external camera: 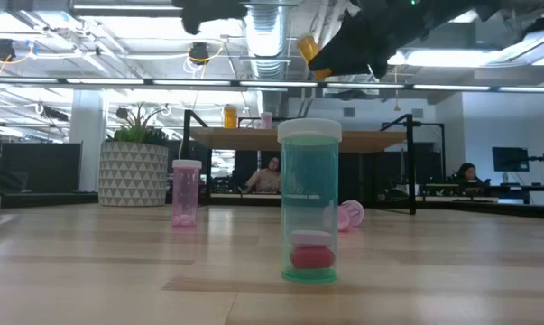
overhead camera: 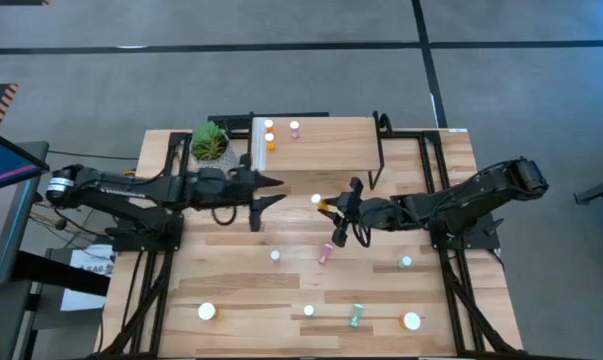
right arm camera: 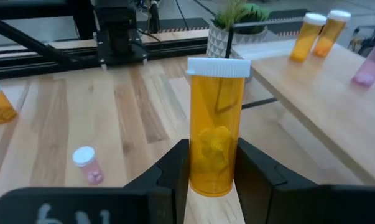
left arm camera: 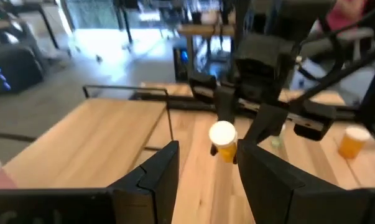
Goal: Pick and place medicine bottles onto shelf by color
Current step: Put the small orange pill bottle on the shelf aligned with the other small orange pill bottles
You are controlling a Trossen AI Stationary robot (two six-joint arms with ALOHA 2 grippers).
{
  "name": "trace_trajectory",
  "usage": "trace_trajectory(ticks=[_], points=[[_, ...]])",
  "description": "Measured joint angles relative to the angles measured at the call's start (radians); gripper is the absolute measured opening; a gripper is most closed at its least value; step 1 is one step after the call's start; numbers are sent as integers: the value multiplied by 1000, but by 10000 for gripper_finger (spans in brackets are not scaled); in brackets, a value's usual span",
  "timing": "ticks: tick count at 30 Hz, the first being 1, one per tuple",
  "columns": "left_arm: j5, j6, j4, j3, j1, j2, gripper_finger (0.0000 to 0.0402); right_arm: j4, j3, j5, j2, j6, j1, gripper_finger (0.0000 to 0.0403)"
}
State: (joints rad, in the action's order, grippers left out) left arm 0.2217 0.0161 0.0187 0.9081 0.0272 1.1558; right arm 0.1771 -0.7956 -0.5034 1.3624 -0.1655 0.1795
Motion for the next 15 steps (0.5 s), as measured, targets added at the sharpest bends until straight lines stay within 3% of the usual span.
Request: trace_trajectory(ticks=[4,15], points=[[-95,-36,-147,138,-25,111,155,-2,0,0,0,36,1,125],[-136,-60,-299,372,-54,369,245,-22,0,2,0,71,2,124]])
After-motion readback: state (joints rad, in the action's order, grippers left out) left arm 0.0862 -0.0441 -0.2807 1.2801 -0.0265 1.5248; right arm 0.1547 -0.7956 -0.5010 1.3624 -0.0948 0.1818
